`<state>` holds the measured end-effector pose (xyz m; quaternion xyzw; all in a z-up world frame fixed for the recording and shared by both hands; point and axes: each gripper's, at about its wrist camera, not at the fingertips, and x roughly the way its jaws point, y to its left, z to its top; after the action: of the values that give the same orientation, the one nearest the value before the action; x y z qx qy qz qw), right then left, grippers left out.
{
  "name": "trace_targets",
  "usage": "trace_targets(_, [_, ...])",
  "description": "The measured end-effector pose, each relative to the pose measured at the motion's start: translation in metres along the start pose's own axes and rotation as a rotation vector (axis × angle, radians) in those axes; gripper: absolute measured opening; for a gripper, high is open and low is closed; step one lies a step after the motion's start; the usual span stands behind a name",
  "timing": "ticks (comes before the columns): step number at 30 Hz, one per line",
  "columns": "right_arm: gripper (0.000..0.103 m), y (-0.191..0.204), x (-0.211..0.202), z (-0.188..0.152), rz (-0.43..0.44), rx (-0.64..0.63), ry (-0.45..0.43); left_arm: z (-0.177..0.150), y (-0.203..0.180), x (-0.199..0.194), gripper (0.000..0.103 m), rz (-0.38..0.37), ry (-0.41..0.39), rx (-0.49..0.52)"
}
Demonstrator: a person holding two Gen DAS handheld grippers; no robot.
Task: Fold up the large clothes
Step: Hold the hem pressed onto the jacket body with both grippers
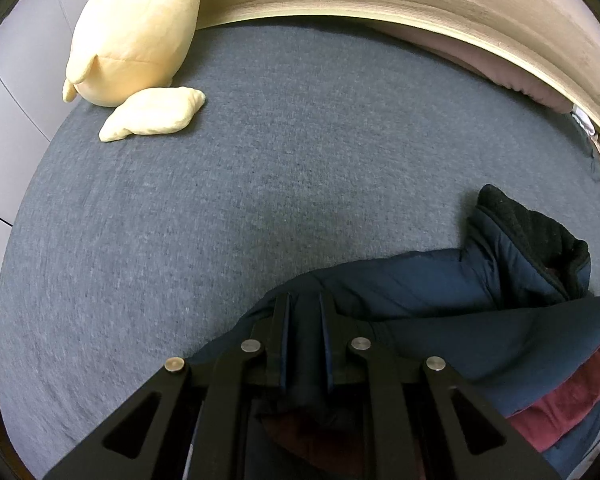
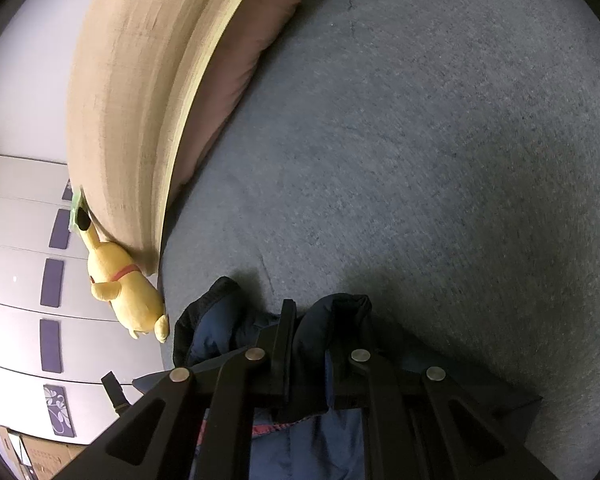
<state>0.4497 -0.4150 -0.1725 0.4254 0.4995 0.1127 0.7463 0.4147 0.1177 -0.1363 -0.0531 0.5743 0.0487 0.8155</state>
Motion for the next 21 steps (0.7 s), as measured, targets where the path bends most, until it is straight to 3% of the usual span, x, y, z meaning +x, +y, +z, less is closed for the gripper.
trace_targets(21, [0.013, -0.015, 0.001, 0.009, 0.042, 0.122, 0.059, 0.022, 0.004, 0.015, 0.015, -0.011, 0.096, -0.024])
